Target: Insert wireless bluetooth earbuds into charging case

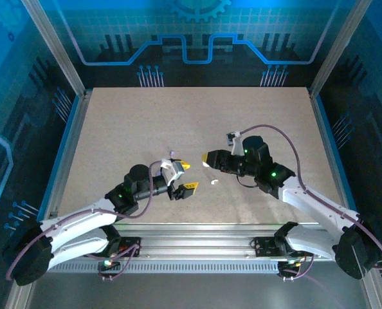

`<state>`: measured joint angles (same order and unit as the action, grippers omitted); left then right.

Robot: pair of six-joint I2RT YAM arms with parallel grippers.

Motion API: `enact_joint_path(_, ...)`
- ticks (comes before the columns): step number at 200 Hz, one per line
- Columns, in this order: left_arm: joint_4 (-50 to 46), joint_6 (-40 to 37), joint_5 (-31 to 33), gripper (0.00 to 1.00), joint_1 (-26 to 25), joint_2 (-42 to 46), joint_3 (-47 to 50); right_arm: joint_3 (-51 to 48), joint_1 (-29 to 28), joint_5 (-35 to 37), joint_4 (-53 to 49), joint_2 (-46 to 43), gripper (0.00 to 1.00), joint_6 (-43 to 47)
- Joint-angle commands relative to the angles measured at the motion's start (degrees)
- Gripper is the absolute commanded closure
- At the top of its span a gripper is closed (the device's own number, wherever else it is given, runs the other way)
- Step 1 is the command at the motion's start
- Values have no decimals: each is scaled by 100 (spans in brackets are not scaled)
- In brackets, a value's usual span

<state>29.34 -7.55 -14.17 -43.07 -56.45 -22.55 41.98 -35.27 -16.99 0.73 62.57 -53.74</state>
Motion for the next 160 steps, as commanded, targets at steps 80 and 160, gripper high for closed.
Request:
enact_joint_path(80,1530,219,832,30,-263,-581,-83,-442,-758,933,939,-301,60,-745)
enact_joint_path(160,1716,570,952,36,-279,-833,-265,-690,-1045,1795,1131,-622,59,-1180)
